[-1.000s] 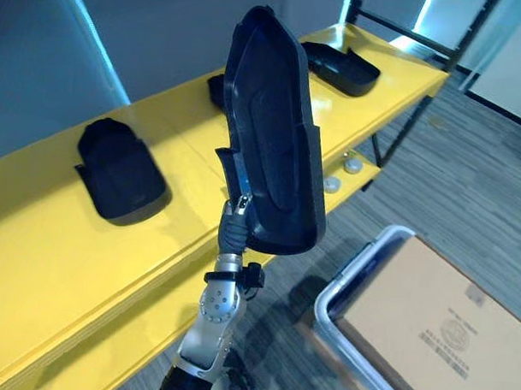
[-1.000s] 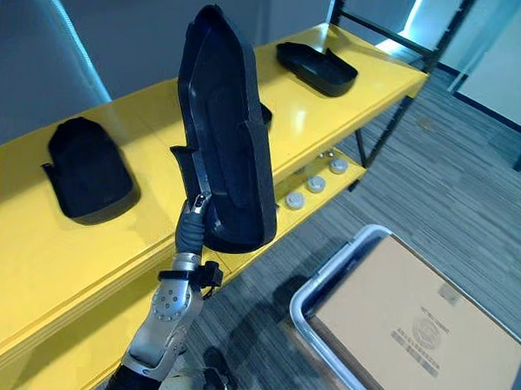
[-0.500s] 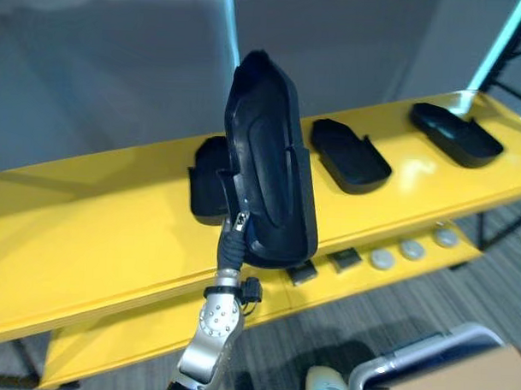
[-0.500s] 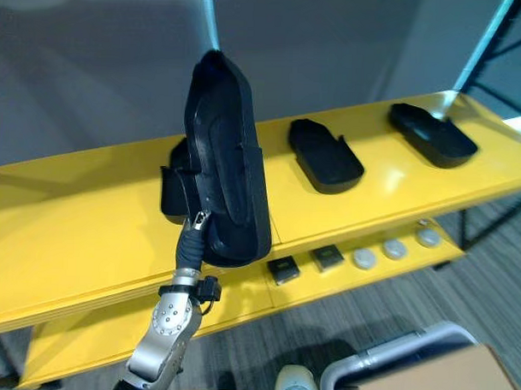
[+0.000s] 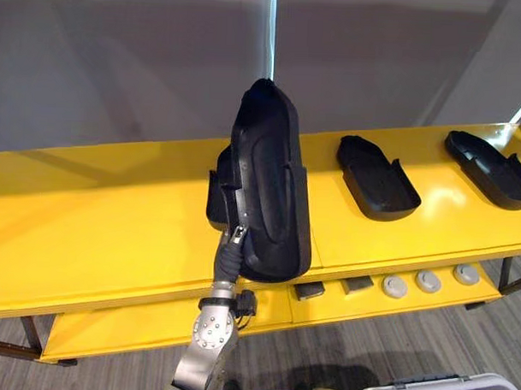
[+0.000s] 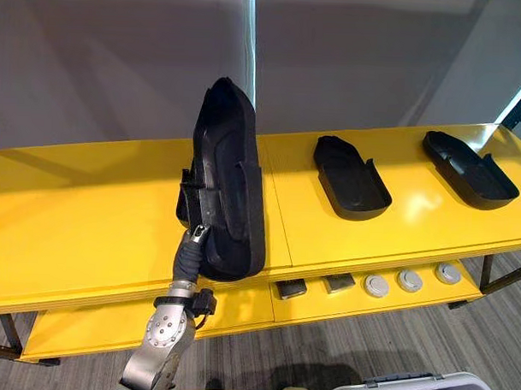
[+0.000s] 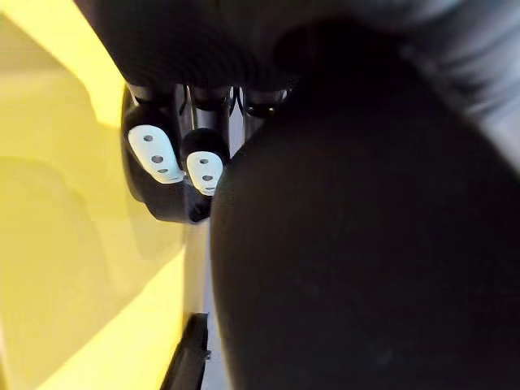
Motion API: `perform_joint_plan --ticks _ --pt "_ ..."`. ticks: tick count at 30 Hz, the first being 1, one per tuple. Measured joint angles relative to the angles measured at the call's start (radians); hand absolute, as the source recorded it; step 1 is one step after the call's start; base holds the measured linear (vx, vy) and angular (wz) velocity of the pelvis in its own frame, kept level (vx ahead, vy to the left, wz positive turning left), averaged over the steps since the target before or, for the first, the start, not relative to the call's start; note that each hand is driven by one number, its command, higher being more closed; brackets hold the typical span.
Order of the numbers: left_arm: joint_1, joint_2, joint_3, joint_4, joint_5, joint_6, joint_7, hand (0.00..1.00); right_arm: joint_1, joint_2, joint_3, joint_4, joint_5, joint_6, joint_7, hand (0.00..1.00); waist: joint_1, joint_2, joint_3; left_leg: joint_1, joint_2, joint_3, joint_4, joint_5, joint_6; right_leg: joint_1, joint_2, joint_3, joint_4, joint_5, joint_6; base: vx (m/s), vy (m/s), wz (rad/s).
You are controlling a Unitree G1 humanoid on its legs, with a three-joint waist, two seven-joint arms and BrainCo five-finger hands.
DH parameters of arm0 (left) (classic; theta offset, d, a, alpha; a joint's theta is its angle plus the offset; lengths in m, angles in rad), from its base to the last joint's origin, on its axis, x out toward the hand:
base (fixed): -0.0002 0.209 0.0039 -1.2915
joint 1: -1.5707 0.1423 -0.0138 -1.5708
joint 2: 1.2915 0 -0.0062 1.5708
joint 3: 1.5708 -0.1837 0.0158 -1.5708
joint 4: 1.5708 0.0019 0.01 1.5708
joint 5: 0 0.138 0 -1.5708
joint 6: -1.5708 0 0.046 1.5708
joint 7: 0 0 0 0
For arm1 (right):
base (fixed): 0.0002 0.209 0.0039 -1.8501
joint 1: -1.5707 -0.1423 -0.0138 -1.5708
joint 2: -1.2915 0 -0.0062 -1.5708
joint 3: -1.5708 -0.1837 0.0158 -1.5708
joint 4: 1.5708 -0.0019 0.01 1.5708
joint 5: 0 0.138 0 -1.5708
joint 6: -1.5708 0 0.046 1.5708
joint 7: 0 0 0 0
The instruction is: Walk over and take plastic housings, then place them on the shelf
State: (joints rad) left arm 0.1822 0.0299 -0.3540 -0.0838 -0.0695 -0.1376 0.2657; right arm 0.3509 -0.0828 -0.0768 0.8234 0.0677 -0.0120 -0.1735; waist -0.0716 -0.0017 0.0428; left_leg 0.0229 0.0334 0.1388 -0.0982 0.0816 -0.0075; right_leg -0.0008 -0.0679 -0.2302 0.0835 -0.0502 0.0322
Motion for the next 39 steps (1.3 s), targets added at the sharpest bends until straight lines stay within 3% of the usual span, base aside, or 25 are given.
perform_joint_plan --ticks 5,6,8,9,10,13,16,17,18,19,20,22,23,24,25,26,27,29,31,35,39 --pt "-0.008 0.003 -0.008 -0.007 0.000 0.002 -0.002 1.00 -0.004 0.000 0.006 0.005 0.000 -0.003 -0.001 0.00 -0.003 -0.009 0.005 -0.066 0.000 -0.018 0.021 -0.012 -0.011 -0.010 -0.013 -0.075 -0.006 -0.002 0.006 -0.13 0.025 0.43" --pt "-0.010 -0.001 -0.011 -0.007 0.001 0.001 -0.003 1.00 -0.016 0.000 0.006 0.018 0.000 -0.003 -0.001 0.00 -0.005 -0.026 0.011 -0.106 0.002 0.024 0.056 -0.036 -0.014 -0.023 -0.026 -0.106 -0.013 0.000 0.006 -0.11 0.055 0.88" --pt "-0.011 -0.019 -0.018 -0.007 -0.002 0.002 -0.002 1.00 -0.043 -0.012 0.006 0.049 -0.002 -0.004 -0.003 0.00 0.003 -0.038 0.024 -0.210 0.106 0.246 0.326 -0.124 0.054 -0.062 -0.057 -0.138 0.013 0.005 -0.001 -0.10 0.098 0.65" --pt "-0.011 -0.019 -0.015 -0.007 -0.004 0.002 -0.001 1.00 -0.050 -0.013 0.006 0.060 -0.001 -0.005 -0.002 0.00 0.006 -0.036 0.023 -0.221 0.130 0.274 0.390 -0.147 0.069 -0.069 -0.070 -0.139 0.024 0.006 -0.003 -0.05 0.173 0.19" --pt "-0.010 -0.017 -0.008 -0.007 -0.012 0.002 -0.002 1.00 -0.064 -0.013 0.006 0.067 -0.013 -0.005 -0.002 0.00 0.001 -0.050 0.030 -0.239 0.170 0.289 0.509 -0.202 0.060 -0.075 -0.102 -0.139 0.045 0.007 -0.005 -0.03 0.256 0.15" --pt "-0.011 -0.019 -0.001 -0.007 -0.039 -0.001 -0.002 1.00 -0.080 -0.018 -0.002 0.080 -0.035 -0.010 -0.021 0.00 -0.027 -0.061 0.036 -0.236 0.266 0.263 0.635 -0.276 -0.004 -0.097 -0.172 -0.126 0.100 -0.005 0.033 -0.01 0.346 0.17" --pt "-0.018 -0.033 -0.023 -0.007 -0.040 -0.002 -0.003 1.00 -0.095 -0.068 -0.010 0.104 -0.078 -0.019 -0.056 0.00 -0.028 -0.055 0.032 -0.245 0.322 0.146 0.548 -0.255 -0.073 -0.129 -0.245 -0.111 0.124 0.020 0.116 0.02 0.534 0.12" --pt "-0.030 -0.052 -0.040 -0.006 -0.046 -0.002 -0.004 1.00 -0.099 -0.105 -0.046 0.110 -0.093 -0.013 -0.072 0.00 -0.028 -0.019 0.022 -0.252 0.331 0.113 0.484 -0.205 -0.172 -0.126 -0.258 -0.122 0.103 0.049 0.167 0.05 0.571 0.29" --pt "-0.045 -0.032 -0.041 -0.001 -0.046 -0.001 -0.006 1.00 -0.117 -0.101 -0.074 0.141 -0.108 -0.010 -0.084 0.00 -0.027 -0.061 0.020 -0.275 0.286 0.109 0.530 -0.221 -0.166 -0.111 -0.304 -0.121 0.066 0.083 0.177 0.07 0.557 0.40" --pt "-0.056 -0.015 -0.043 -0.002 -0.046 -0.002 -0.004 1.00 -0.113 -0.103 -0.095 0.150 -0.113 -0.008 -0.085 0.00 -0.030 -0.069 0.017 -0.319 0.256 0.099 0.601 -0.258 -0.155 -0.097 -0.319 -0.124 0.017 0.150 0.164 0.05 0.668 0.38" --pt "-0.079 0.000 -0.028 -0.002 -0.047 -0.002 -0.002 1.00 -0.127 -0.101 -0.102 0.159 -0.125 -0.010 -0.078 0.00 -0.025 -0.068 0.018 -0.386 0.248 0.087 0.702 -0.320 -0.127 -0.095 -0.331 -0.131 -0.019 0.256 0.158 0.02 0.579 0.15" --pt "-0.090 0.026 -0.010 -0.001 -0.047 -0.003 -0.001 1.00 -0.181 -0.079 -0.076 0.179 -0.147 -0.008 -0.058 0.00 -0.017 -0.060 0.018 -0.380 0.241 0.139 0.696 -0.345 -0.085 -0.133 -0.346 -0.156 -0.035 0.368 0.025 -0.02 0.562 -0.40" --pt "-0.090 0.032 0.013 0.007 -0.047 -0.004 -0.001 1.00 -0.231 -0.048 -0.035 0.181 -0.162 -0.007 -0.040 0.00 -0.007 -0.051 0.023 -0.337 0.227 0.202 0.641 -0.330 -0.049 -0.192 -0.356 -0.175 0.080 0.303 -0.068 -0.03 0.570 -0.74" --pt "-0.091 0.032 0.011 0.024 -0.046 -0.004 -0.003 1.00 -0.250 -0.019 -0.021 0.171 -0.169 -0.016 -0.034 0.00 -0.018 -0.040 0.027 -0.280 0.191 0.233 0.565 -0.305 -0.019 -0.214 -0.326 -0.146 0.244 0.149 -0.006 -0.02 0.509 -0.65" --pt "-0.090 0.032 0.006 0.028 -0.046 -0.003 -0.004 1.00 -0.260 -0.011 -0.017 0.170 -0.179 -0.022 -0.026 0.00 -0.021 -0.034 0.031 -0.248 0.171 0.245 0.526 -0.291 -0.008 -0.214 -0.288 -0.121 0.294 0.082 0.033 -0.01 0.334 -0.37" --pt "-0.091 0.031 -0.003 0.027 -0.044 -0.005 -0.007 1.00 -0.277 -0.019 -0.015 0.164 -0.178 -0.026 -0.018 0.00 -0.020 -0.022 0.031 -0.212 0.145 0.275 0.470 -0.276 0.005 -0.207 -0.236 -0.119 0.335 -0.010 0.017 0.00 0.219 -0.37" --pt "-0.092 0.031 -0.005 0.027 -0.044 -0.009 -0.011 1.00 -0.288 -0.020 -0.014 0.162 -0.176 -0.025 -0.018 0.00 -0.020 -0.018 0.033 -0.197 0.131 0.288 0.441 -0.266 0.012 -0.204 -0.209 -0.128 0.337 -0.045 0.009 -0.03 0.235 -0.43" --pt "-0.115 0.030 -0.027 0.029 -0.034 -0.011 -0.029 1.00 -0.288 -0.010 -0.014 0.135 -0.172 -0.028 -0.018 0.00 -0.027 -0.007 0.047 -0.171 0.081 0.299 0.375 -0.248 0.024 -0.164 -0.106 -0.146 0.239 -0.123 0.006 -0.05 0.158 -0.19" --pt "-0.123 0.017 -0.048 0.038 -0.030 -0.006 -0.044 1.00 -0.282 -0.014 -0.035 0.126 -0.153 -0.025 -0.017 0.00 -0.040 0.019 0.064 -0.163 0.075 0.277 0.374 -0.242 0.027 -0.119 -0.048 -0.071 0.143 -0.090 0.007 0.00 0.084 0.18" --pt "-0.122 0.030 -0.046 0.045 0.005 -0.002 -0.049 1.00 -0.255 0.011 -0.044 0.109 -0.151 -0.021 -0.017 0.00 -0.053 -0.011 0.069 -0.100 0.048 0.247 0.303 -0.198 0.023 -0.057 -0.039 -0.036 0.132 -0.083 0.005 0.03 -0.002 0.29" --pt "-0.109 0.034 -0.005 0.047 0.014 -0.002 -0.046 1.00 -0.243 0.023 -0.043 0.094 -0.145 -0.021 -0.015 0.00 -0.035 -0.017 0.067 -0.041 0.029 0.246 0.181 -0.130 0.008 -0.020 -0.034 -0.040 0.070 -0.060 -0.013 -0.02 -0.050 0.08"
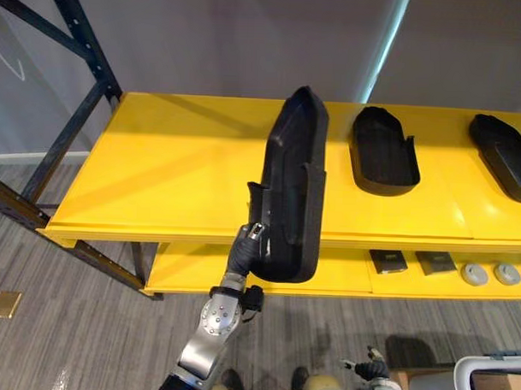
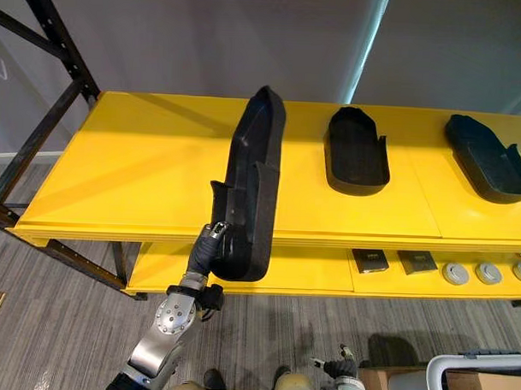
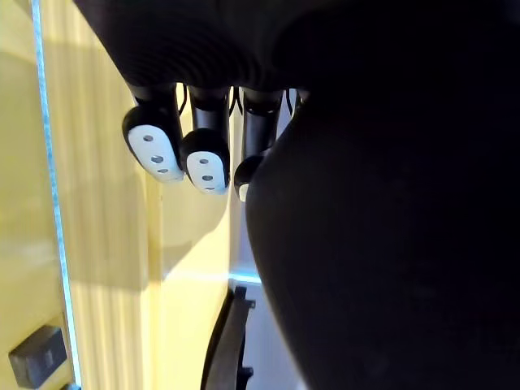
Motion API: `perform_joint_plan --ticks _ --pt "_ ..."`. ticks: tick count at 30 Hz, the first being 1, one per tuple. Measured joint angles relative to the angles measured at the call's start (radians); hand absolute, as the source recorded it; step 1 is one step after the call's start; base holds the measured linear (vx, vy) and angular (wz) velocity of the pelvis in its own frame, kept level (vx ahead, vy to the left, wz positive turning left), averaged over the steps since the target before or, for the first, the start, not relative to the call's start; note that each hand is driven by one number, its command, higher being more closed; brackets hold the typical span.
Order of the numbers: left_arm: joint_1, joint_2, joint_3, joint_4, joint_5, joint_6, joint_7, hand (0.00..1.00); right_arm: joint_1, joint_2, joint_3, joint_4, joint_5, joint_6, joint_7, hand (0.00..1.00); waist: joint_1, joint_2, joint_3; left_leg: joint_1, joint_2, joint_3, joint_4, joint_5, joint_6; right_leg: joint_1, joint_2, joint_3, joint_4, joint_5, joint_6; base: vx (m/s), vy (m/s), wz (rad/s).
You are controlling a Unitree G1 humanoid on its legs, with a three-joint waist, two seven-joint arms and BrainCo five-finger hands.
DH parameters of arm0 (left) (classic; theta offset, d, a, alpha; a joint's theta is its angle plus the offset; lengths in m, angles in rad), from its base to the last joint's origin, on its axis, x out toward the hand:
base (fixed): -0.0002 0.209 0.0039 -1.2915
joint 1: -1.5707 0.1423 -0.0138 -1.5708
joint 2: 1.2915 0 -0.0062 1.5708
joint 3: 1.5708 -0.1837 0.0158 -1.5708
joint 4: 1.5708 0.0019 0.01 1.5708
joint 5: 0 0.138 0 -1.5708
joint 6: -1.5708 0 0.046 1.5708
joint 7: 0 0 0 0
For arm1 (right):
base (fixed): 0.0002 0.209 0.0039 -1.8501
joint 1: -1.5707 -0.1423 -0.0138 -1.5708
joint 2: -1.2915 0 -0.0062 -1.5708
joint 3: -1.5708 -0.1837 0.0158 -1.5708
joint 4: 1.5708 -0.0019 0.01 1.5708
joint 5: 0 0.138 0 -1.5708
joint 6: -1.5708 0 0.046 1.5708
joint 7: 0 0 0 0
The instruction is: Walk over and take plastic housings, then place them on the shelf
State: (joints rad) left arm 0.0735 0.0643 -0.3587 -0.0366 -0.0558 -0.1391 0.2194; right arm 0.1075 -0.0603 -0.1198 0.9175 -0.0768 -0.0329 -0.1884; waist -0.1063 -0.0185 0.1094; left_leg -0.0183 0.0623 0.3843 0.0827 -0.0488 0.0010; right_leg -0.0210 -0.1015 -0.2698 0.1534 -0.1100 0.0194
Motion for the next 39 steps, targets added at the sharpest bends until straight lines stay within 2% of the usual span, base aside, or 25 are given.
perform_joint_plan --ticks 3,5,10,13,19,21,25,28,30,31,39 --pt "0.003 0.000 0.039 0.001 0.030 0.000 0.005 1.00 0.006 0.001 0.000 -0.002 0.009 0.000 0.000 0.00 0.010 0.000 -0.001 0.060 -0.013 0.001 -0.139 0.078 -0.010 0.015 0.017 -0.003 -0.030 0.017 -0.004 -0.09 -0.056 -0.01" --pt "0.001 0.001 0.063 0.006 0.047 0.001 0.008 1.00 0.008 0.004 0.000 -0.006 0.009 0.000 0.001 0.00 0.010 -0.001 -0.003 0.076 -0.013 0.000 -0.185 0.103 -0.014 0.017 0.026 -0.004 -0.041 0.024 -0.004 -0.12 -0.058 -0.02" --pt "-0.052 0.002 0.150 0.082 0.125 0.020 0.050 1.00 0.022 0.002 0.000 -0.012 0.010 -0.001 0.018 0.00 0.008 0.007 -0.023 0.075 -0.010 0.000 -0.186 0.107 -0.017 0.020 0.031 -0.002 -0.057 0.032 -0.003 -0.07 -0.032 -0.01" --pt "-0.142 0.024 0.231 0.167 0.165 0.047 0.103 1.00 0.025 0.001 0.000 -0.011 0.009 -0.001 0.019 0.00 0.008 0.009 -0.028 0.072 -0.010 -0.002 -0.186 0.107 -0.018 0.025 0.036 -0.003 -0.087 0.043 0.000 -0.05 -0.004 0.02" --pt "-0.341 0.119 0.359 0.366 0.228 0.111 0.180 1.00 0.024 0.001 0.001 -0.011 0.005 -0.002 0.034 0.00 -0.005 0.008 -0.029 0.042 -0.012 0.004 -0.186 0.110 -0.016 0.019 0.048 0.000 -0.144 0.079 0.000 0.00 -0.003 -0.01" --pt "-0.381 0.148 0.374 0.403 0.248 0.133 0.198 1.00 0.017 0.001 0.002 -0.011 0.004 -0.002 0.041 0.00 -0.018 0.008 -0.028 0.027 -0.012 0.008 -0.186 0.111 -0.016 0.010 0.050 0.002 -0.146 0.083 -0.002 0.06 -0.015 -0.06" --pt "-0.493 0.190 0.392 0.517 0.272 0.168 0.201 1.00 0.011 0.002 0.003 -0.011 -0.012 -0.004 0.044 0.00 -0.027 0.005 -0.027 -0.003 -0.012 0.037 -0.179 0.111 -0.016 -0.026 0.059 0.031 -0.158 0.097 -0.014 0.04 -0.005 -0.19" --pt "-0.552 0.213 0.392 0.570 0.302 0.176 0.202 1.00 0.009 0.003 0.004 -0.012 -0.013 -0.006 0.045 0.00 -0.045 0.004 -0.027 -0.016 -0.006 0.041 -0.179 0.115 -0.022 -0.044 0.066 0.038 -0.157 0.104 -0.025 -0.01 -0.028 -0.10" --pt "-0.608 0.233 0.392 0.620 0.306 0.188 0.202 1.00 0.009 0.004 0.006 -0.013 -0.014 -0.008 0.049 0.00 -0.045 0.002 -0.023 -0.023 0.003 0.063 -0.180 0.118 -0.027 -0.061 0.069 0.058 -0.156 0.112 -0.034 -0.03 -0.022 -0.26" --pt "-0.634 0.237 0.392 0.638 0.306 0.197 0.202 0.00 0.009 0.004 0.006 -0.013 -0.014 -0.008 0.052 0.00 -0.045 0.001 -0.022 -0.032 0.005 0.066 -0.180 0.121 -0.029 -0.072 0.070 0.063 -0.154 0.112 -0.034 -0.06 -0.030 -0.18" --pt "-0.751 0.228 0.392 0.679 0.341 0.233 0.223 0.00 0.015 0.001 0.005 -0.039 -0.013 -0.008 0.056 0.00 -0.050 0.000 0.030 -0.066 0.017 0.087 -0.186 0.146 -0.028 -0.129 0.081 0.089 -0.133 0.131 -0.043 -0.09 -0.020 -0.10"
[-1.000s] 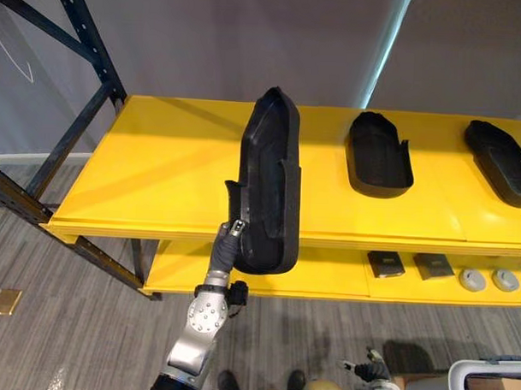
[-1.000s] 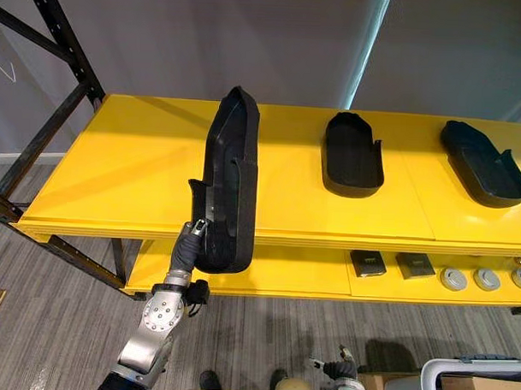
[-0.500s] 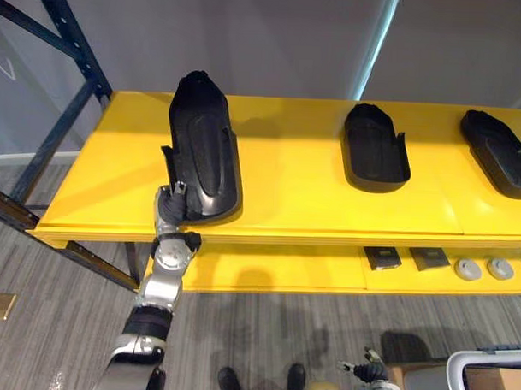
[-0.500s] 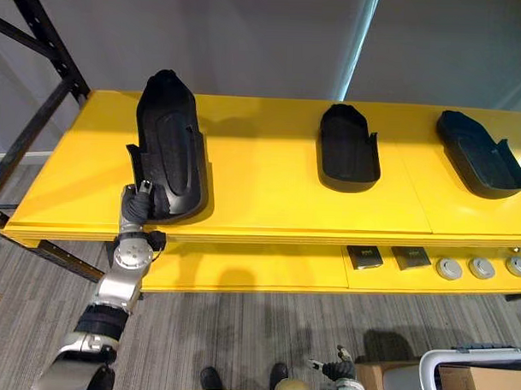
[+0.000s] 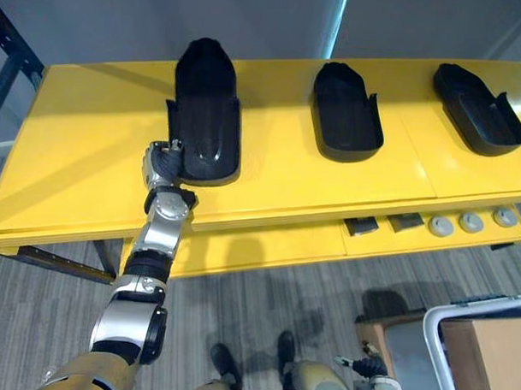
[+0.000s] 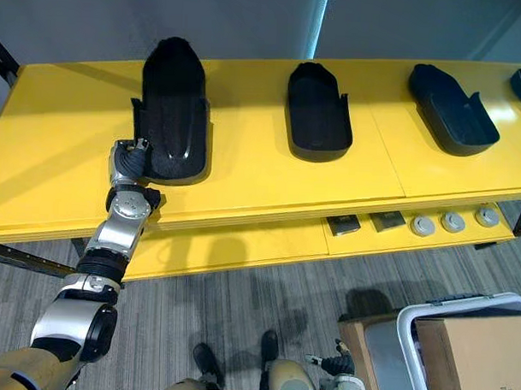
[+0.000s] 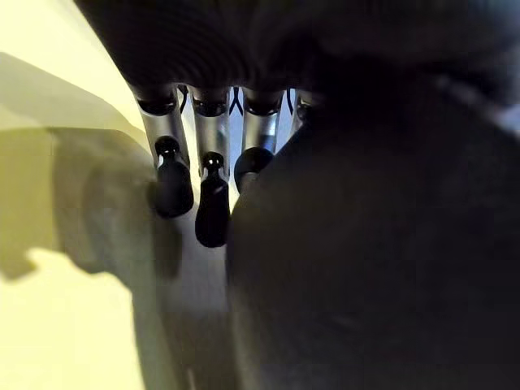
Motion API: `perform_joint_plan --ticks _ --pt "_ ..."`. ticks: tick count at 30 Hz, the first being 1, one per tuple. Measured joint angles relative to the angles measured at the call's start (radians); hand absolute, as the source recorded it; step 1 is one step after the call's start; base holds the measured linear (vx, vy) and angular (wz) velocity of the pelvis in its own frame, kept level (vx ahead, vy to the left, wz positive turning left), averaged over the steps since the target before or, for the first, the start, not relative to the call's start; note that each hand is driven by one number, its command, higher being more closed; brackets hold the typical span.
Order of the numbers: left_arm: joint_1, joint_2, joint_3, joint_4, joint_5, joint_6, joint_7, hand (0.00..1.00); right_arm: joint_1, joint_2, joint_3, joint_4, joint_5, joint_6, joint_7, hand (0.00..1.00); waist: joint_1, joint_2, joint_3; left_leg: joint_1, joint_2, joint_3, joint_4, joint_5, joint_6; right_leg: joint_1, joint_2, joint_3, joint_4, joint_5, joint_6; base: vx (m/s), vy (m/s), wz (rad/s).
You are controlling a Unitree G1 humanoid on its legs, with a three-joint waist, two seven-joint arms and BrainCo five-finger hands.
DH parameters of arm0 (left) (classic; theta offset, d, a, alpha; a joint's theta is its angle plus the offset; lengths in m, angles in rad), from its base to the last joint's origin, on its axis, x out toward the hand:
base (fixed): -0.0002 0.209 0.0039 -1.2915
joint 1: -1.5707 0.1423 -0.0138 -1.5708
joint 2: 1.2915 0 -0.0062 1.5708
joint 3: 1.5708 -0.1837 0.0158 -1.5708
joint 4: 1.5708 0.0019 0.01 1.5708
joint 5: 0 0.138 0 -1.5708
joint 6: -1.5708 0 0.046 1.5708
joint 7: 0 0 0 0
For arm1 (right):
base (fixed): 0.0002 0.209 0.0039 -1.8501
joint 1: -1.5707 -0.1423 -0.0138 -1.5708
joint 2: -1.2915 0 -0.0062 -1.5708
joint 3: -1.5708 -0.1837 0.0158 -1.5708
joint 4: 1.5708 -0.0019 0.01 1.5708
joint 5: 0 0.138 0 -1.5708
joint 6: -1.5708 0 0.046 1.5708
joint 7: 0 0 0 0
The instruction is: Walk over and take plastic housings, then place them on the shelf
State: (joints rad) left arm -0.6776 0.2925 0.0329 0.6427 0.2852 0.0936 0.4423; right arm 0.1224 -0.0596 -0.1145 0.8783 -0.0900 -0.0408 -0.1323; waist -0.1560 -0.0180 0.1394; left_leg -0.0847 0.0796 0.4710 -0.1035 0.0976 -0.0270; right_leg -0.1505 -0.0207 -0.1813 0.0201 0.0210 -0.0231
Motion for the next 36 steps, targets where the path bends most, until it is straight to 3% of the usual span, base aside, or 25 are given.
perform_joint_plan --ticks 6,17,24,27,29,36 --pt "-0.013 -0.041 0.028 -0.003 -0.040 0.004 0.032 0.00 0.003 -0.002 -0.001 0.000 0.000 0.001 -0.001 0.00 0.006 0.000 0.003 -0.006 0.004 -0.002 0.000 0.004 -0.003 -0.011 0.001 -0.002 0.012 0.000 0.000 -0.01 -0.004 0.00" --pt "-0.010 -0.118 0.089 -0.017 -0.188 -0.036 0.087 0.00 0.002 -0.002 -0.005 0.000 0.001 0.003 -0.003 0.00 0.008 0.004 0.006 0.007 0.002 -0.015 -0.001 0.013 0.000 0.011 0.001 -0.015 0.009 -0.001 0.000 0.02 0.002 0.04" --pt "0.024 -0.144 0.090 -0.073 -0.205 -0.036 0.089 0.00 0.001 -0.002 -0.006 -0.001 0.002 0.006 -0.004 0.00 0.008 0.006 0.007 0.006 0.005 -0.032 -0.001 0.018 -0.001 0.017 0.001 -0.030 0.010 -0.002 -0.001 0.00 0.001 0.06" --pt "0.077 -0.167 0.074 -0.197 -0.203 -0.036 0.102 0.00 0.002 -0.004 -0.005 -0.001 0.003 0.005 -0.004 0.00 0.008 0.009 0.009 0.005 0.009 -0.037 -0.001 0.018 -0.001 0.018 0.001 -0.031 0.009 -0.002 -0.001 0.01 0.000 0.02" --pt "0.142 -0.173 0.020 -0.366 -0.180 -0.044 0.107 0.00 0.004 -0.009 -0.005 0.000 0.004 0.005 -0.003 0.00 0.010 0.014 0.011 0.002 0.009 -0.043 -0.001 0.018 -0.001 0.018 -0.001 -0.034 0.009 -0.002 -0.001 0.04 0.009 0.06" --pt "0.357 -0.245 -0.093 -0.690 -0.037 -0.121 0.103 0.00 0.033 -0.017 -0.006 0.002 0.013 -0.006 -0.003 0.00 0.036 0.023 0.010 0.003 0.010 -0.054 -0.001 0.018 -0.001 0.024 -0.001 -0.033 0.010 -0.001 -0.001 0.02 0.009 0.03"
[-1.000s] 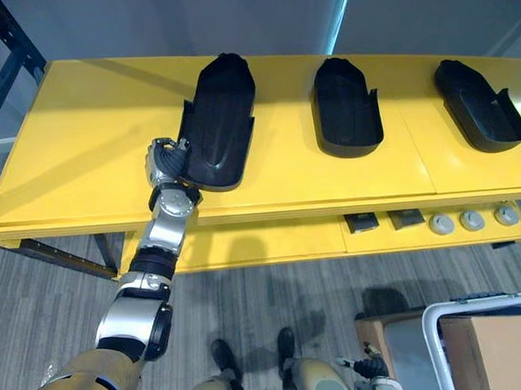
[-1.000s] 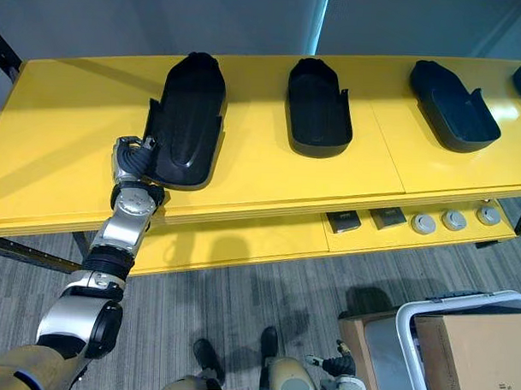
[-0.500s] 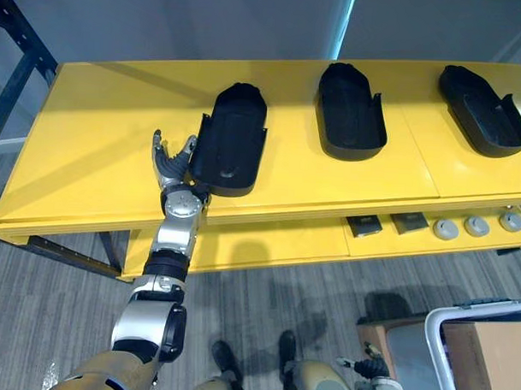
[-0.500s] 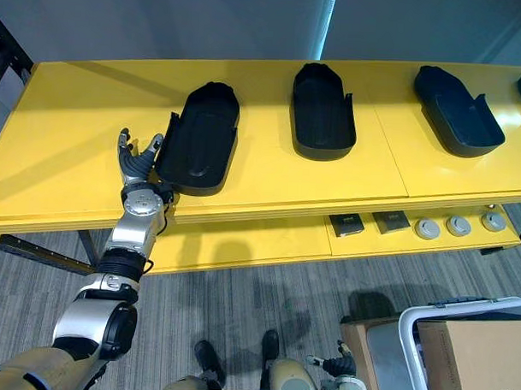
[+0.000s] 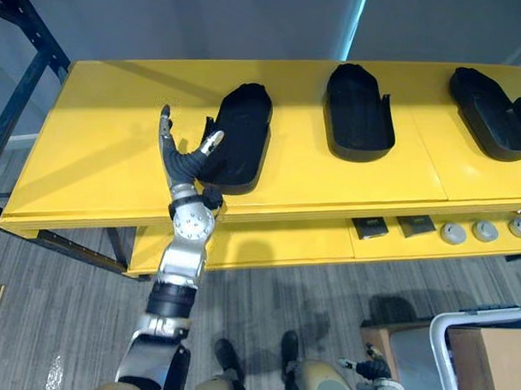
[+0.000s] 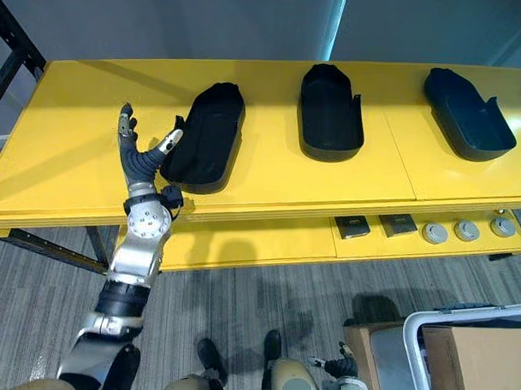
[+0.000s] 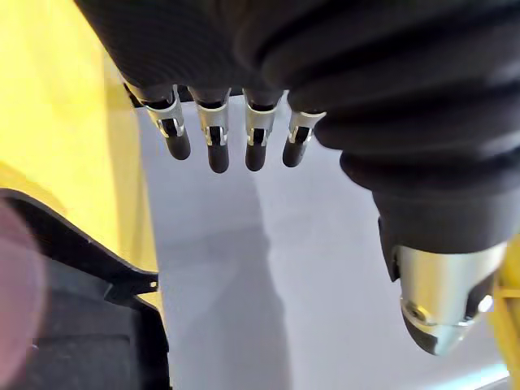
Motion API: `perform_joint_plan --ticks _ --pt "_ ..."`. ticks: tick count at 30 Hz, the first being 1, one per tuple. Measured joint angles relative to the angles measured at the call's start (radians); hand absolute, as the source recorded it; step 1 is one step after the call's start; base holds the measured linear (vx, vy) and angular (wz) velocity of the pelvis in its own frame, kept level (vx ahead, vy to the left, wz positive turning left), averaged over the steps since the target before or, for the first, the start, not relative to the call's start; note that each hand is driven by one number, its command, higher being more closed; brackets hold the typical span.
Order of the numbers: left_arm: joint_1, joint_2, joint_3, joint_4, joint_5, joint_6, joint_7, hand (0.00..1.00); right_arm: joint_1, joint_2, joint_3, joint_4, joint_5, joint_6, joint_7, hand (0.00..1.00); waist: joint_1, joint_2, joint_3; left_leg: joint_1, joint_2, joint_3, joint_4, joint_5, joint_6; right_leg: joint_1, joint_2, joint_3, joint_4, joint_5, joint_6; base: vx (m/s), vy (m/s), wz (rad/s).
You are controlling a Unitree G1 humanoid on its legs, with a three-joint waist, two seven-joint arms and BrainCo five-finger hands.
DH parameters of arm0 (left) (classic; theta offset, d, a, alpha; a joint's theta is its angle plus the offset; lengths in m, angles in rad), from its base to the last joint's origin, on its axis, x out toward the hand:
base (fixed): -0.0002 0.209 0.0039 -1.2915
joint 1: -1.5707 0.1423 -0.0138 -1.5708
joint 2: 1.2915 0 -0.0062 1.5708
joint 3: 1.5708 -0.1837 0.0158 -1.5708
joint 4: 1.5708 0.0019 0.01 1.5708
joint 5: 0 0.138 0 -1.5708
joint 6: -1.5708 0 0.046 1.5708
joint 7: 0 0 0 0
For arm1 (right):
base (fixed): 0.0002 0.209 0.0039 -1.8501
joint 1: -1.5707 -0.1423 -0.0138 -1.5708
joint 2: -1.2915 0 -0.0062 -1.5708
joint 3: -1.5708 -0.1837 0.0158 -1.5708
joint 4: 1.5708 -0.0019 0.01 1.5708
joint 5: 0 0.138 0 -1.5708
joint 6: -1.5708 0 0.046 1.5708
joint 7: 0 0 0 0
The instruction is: Walk over and take plastic housings, then place them on the shelf
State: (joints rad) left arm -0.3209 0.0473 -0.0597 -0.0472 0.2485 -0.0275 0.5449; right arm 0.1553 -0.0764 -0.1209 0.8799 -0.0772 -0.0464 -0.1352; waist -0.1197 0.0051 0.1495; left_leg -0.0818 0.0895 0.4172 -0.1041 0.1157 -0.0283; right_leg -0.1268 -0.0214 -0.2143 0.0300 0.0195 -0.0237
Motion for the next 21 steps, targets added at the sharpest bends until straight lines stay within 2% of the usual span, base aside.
perform_joint_plan --ticks 1,6,9,12,16,21 --pt "0.042 0.000 -0.019 -0.040 0.019 -0.008 0.000 1.00 0.001 -0.001 0.000 0.001 0.005 -0.001 0.000 0.00 0.001 0.002 -0.001 0.000 0.001 -0.001 0.000 0.000 0.000 0.000 0.001 0.000 0.001 0.000 0.000 0.00 0.000 0.00" --pt "0.284 -0.004 -0.116 -0.146 0.167 -0.064 -0.030 1.00 0.030 -0.017 0.000 0.001 0.010 -0.015 0.000 0.00 0.031 0.020 -0.012 -0.002 0.007 -0.008 0.000 -0.008 -0.001 0.000 0.005 0.000 0.003 0.001 0.001 0.00 0.003 0.02" --pt "0.354 -0.004 -0.145 -0.142 0.191 -0.070 -0.071 1.00 0.034 -0.018 0.001 0.001 0.010 -0.015 0.000 0.00 0.041 0.021 -0.012 -0.005 0.013 -0.013 0.000 -0.008 -0.001 -0.001 0.011 0.002 0.003 0.003 0.002 -0.01 -0.002 -0.02" --pt "0.355 0.004 -0.157 -0.123 0.195 -0.083 -0.108 1.00 0.037 -0.020 0.003 0.001 0.009 -0.013 -0.001 0.00 0.052 0.020 -0.013 -0.005 0.014 -0.022 0.000 0.001 -0.012 -0.002 0.015 -0.002 0.002 -0.007 0.016 0.00 0.000 0.00" --pt "0.335 0.011 -0.184 -0.024 0.197 -0.091 -0.133 1.00 0.036 -0.020 0.008 0.001 0.008 -0.012 -0.002 0.00 0.050 0.018 -0.021 -0.001 0.013 -0.021 0.000 0.005 -0.019 0.000 0.014 -0.001 0.003 -0.011 0.021 0.02 0.005 -0.01" --pt "0.298 0.023 -0.218 0.057 0.235 -0.088 -0.152 1.00 0.036 -0.014 0.020 0.007 0.007 -0.010 -0.017 0.00 0.048 0.001 -0.031 -0.004 0.006 -0.019 0.000 0.004 -0.018 -0.003 0.007 -0.001 0.001 -0.014 0.026 0.06 0.026 0.01"
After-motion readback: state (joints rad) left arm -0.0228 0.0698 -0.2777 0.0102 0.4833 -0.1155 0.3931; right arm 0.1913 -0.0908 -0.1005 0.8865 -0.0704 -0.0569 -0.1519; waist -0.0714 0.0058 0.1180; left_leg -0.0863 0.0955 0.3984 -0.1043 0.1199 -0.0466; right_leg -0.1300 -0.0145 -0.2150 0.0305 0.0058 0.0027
